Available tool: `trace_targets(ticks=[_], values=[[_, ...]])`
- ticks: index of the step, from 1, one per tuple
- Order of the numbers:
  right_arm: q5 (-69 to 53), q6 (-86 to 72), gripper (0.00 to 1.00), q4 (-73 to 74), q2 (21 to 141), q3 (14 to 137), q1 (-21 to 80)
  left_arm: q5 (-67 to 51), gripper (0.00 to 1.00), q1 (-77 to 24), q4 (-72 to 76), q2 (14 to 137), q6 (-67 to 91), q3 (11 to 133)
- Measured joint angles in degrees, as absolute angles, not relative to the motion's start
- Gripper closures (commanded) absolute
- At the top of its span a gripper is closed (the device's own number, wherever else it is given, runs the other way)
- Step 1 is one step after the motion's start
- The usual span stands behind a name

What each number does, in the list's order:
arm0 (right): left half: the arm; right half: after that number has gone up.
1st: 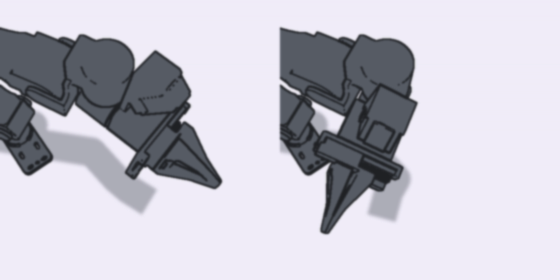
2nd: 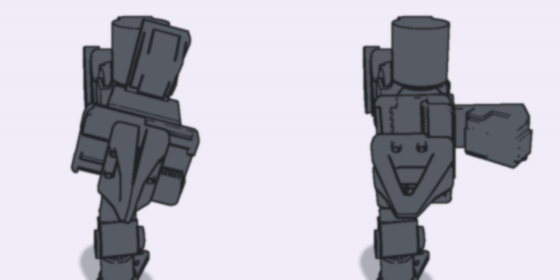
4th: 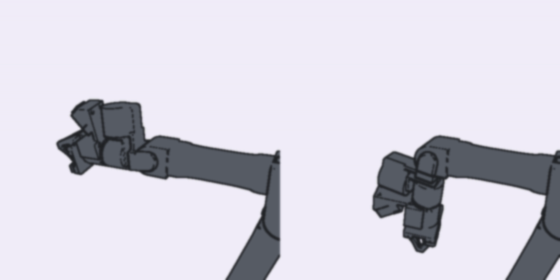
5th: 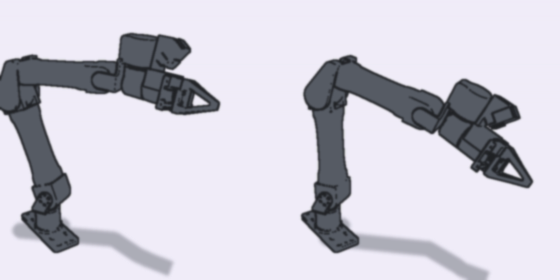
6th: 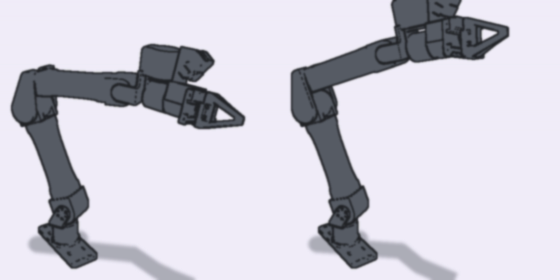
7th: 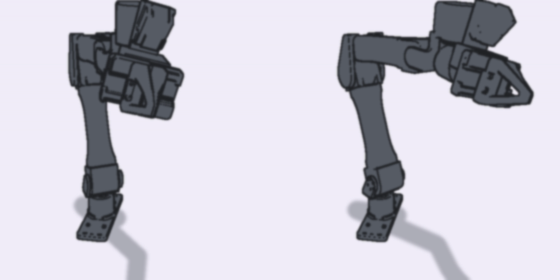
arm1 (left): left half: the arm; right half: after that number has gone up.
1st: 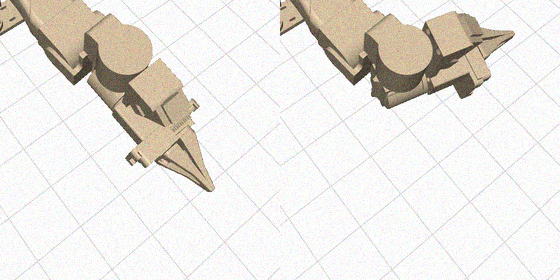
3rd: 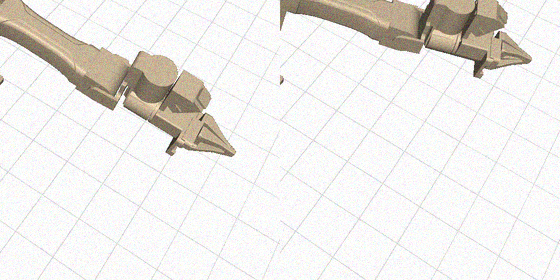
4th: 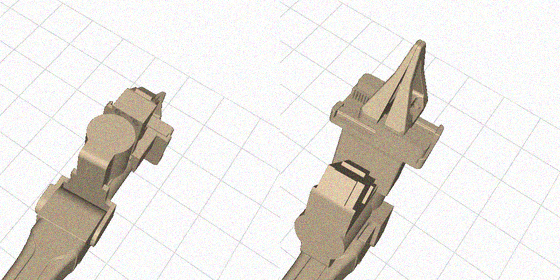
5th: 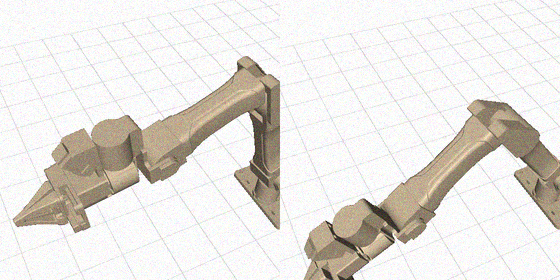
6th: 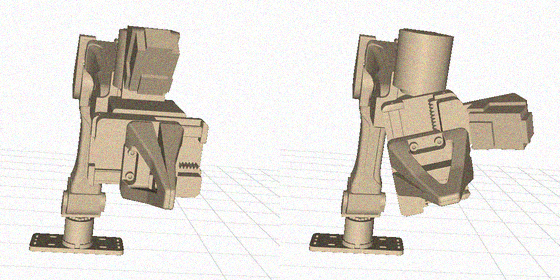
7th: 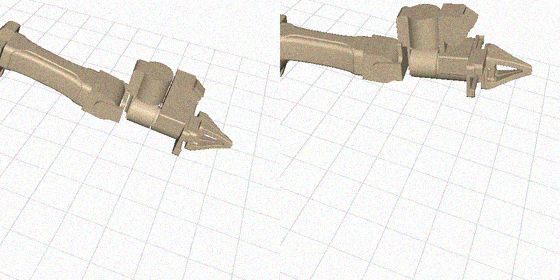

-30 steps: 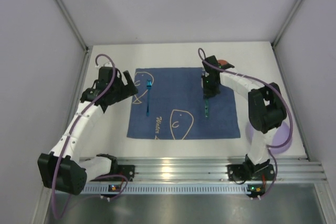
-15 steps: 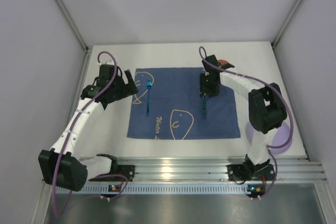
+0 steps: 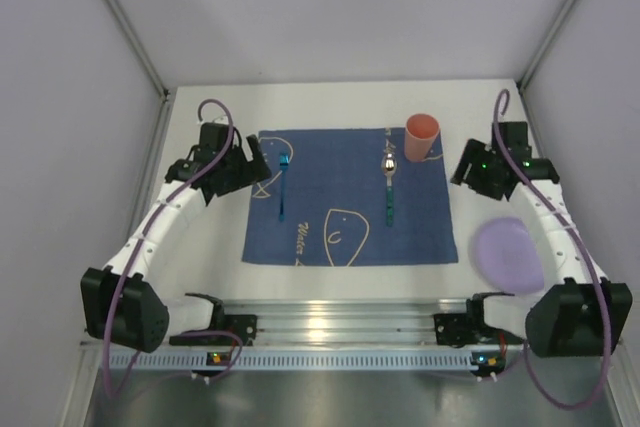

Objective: Set the dinner table for one person

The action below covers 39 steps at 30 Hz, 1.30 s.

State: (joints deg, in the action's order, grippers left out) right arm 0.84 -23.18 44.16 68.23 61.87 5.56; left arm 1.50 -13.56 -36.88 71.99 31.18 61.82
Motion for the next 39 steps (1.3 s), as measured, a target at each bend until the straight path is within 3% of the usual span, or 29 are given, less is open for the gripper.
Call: trace_targets(ticks=[6, 11, 14, 17, 18, 22, 28, 33, 39], values=[[-1.7, -21.6, 0.34, 46.9, 76.3, 54.3, -13.3, -0.5, 0.07, -14.1, -35.7, 72.0, 31.7, 59.9], [-2.5, -21.0, 0.36, 47.8, 84.2, 54.0, -14.9, -1.7, 0.07, -14.1, -35.6, 71.0, 31.9, 57.1], [-3.0, -20.9, 0.44, 47.5, 86.4, 54.0, -14.9, -1.7, 0.07, -14.1, -35.8, 68.8, 31.9, 55.6], [-3.4, -20.4, 0.63, 47.1, 88.9, 54.0, -14.9, -1.5, 0.07, -14.1, -36.0, 66.2, 31.8, 54.3], [-3.5, -20.3, 0.77, 46.9, 89.8, 54.0, -14.9, -1.4, 0.07, -14.1, -36.1, 65.3, 31.8, 53.8], [-4.4, -20.1, 1.00, 46.5, 91.8, 53.6, -14.9, -1.2, 0.07, -14.1, -36.5, 64.1, 31.5, 52.8], [-5.0, -19.7, 1.00, 47.6, 91.0, 54.1, -15.1, -0.1, 0.07, -14.1, -36.6, 64.8, 31.1, 52.7], [-6.3, -20.1, 1.00, 49.4, 83.7, 55.2, -15.1, -0.1, 0.07, -14.1, -36.5, 67.3, 31.0, 52.7], [-4.5, -21.9, 1.00, 53.8, 72.0, 72.2, -11.3, -0.6, 0.07, -14.1, -36.4, 69.3, 30.9, 53.5]])
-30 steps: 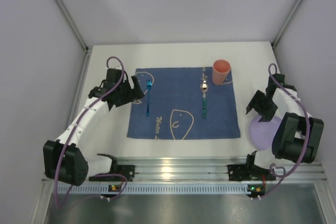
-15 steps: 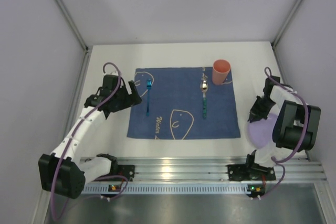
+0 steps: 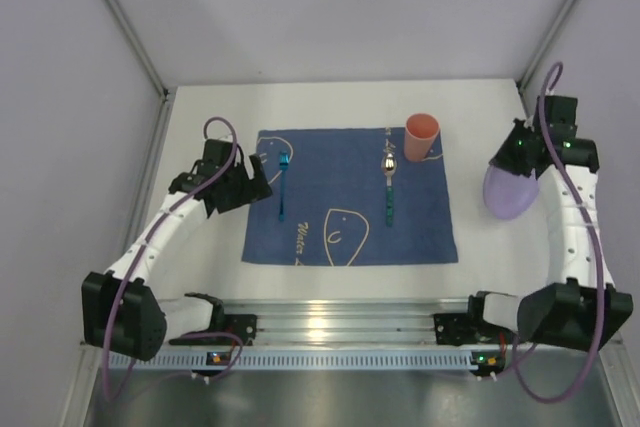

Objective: Set the dinner table for one person

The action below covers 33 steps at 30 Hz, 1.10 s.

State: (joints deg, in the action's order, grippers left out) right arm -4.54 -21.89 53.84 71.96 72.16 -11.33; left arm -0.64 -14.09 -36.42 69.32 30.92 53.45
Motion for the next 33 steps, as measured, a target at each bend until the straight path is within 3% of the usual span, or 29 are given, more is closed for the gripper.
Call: trace_targets(ticks=[3, 8, 16, 23, 33], values=[[0.8, -23.4, 1.00, 55.0, 69.1, 82.4, -3.1, -0.6, 0.07, -14.1, -36.4, 70.0, 30.9, 54.5], [9.5, -25.9, 1.00, 57.2, 70.8, 100.8, 20.0, 0.1, 0.07, -14.1, -36.6, 70.7, 30.5, 57.4], [14.2, -24.8, 1.00, 57.7, 92.7, 124.7, 48.4, 6.6, 0.07, -14.1, -39.1, 69.9, 30.5, 59.9], [14.0, -23.1, 1.00, 59.0, 113.6, 126.3, 51.9, 15.4, 0.06, -14.1, -44.5, 63.2, 30.9, 60.7], [12.4, -22.7, 1.00, 60.1, 123.8, 123.7, 51.2, 21.4, 0.05, -14.1, -50.6, 54.8, 31.9, 61.3]])
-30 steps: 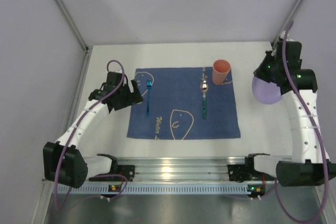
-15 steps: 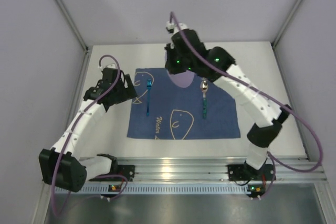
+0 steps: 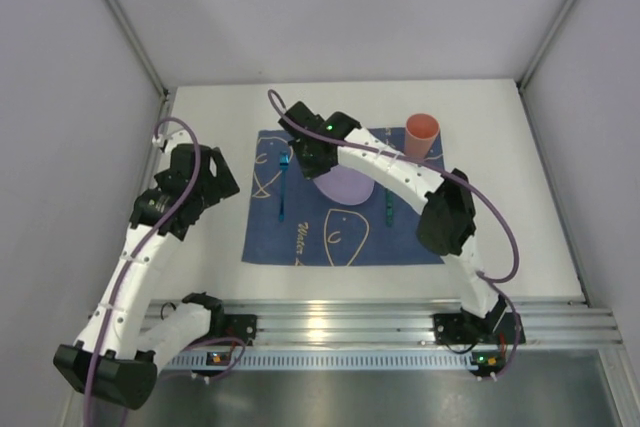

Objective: Set the dinner table for one person

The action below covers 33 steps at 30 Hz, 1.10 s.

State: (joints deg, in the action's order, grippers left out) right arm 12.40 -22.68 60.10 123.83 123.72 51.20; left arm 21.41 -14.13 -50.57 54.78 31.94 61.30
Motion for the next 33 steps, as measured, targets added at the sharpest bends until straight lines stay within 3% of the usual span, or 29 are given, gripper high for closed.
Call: trace_targets(ticks=[7, 8, 9, 11, 15, 19, 23, 26, 32, 33], values=[[6.7, -23.1, 1.00, 57.1, 130.8, 120.4, 51.2, 23.3, 0.05, -14.1, -52.9, 54.8, 32.0, 62.6], [6.2, -23.1, 0.93, 57.0, 131.5, 120.1, 51.2, 23.5, 0.05, -14.1, -52.9, 55.0, 31.9, 63.0], [5.6, -23.0, 0.69, 56.8, 132.1, 119.8, 51.2, 23.7, 0.05, -14.1, -52.9, 55.4, 31.7, 63.4], [4.4, -23.2, 0.48, 56.6, 132.5, 119.6, 51.2, 23.9, 0.05, -14.1, -52.9, 56.3, 31.4, 64.2], [3.6, -22.4, 0.24, 55.5, 131.5, 119.6, 51.2, 24.1, 0.05, -14.1, -52.8, 59.5, 30.4, 65.9], [3.9, -21.4, 0.14, 55.2, 125.7, 119.2, 51.2, 24.1, 0.04, -14.1, -52.8, 63.3, 29.6, 69.3], [5.3, -19.7, 0.02, 52.0, 112.3, 116.2, 51.3, 24.1, 0.02, -14.1, -51.9, 66.7, 28.5, 74.8], [9.2, -19.9, 0.00, 45.8, 94.2, 107.0, 51.4, 24.4, 0.02, -14.1, -48.8, 67.8, 27.6, 76.8], [21.5, -24.6, 0.00, 25.9, 49.1, 72.8, 51.3, 27.4, 0.03, -14.1, -37.9, 69.1, 23.0, 72.5], [23.1, -25.4, 0.00, 24.3, 43.8, 68.7, 51.2, 27.6, 0.12, -14.1, -34.4, 69.1, 21.2, 69.5]])
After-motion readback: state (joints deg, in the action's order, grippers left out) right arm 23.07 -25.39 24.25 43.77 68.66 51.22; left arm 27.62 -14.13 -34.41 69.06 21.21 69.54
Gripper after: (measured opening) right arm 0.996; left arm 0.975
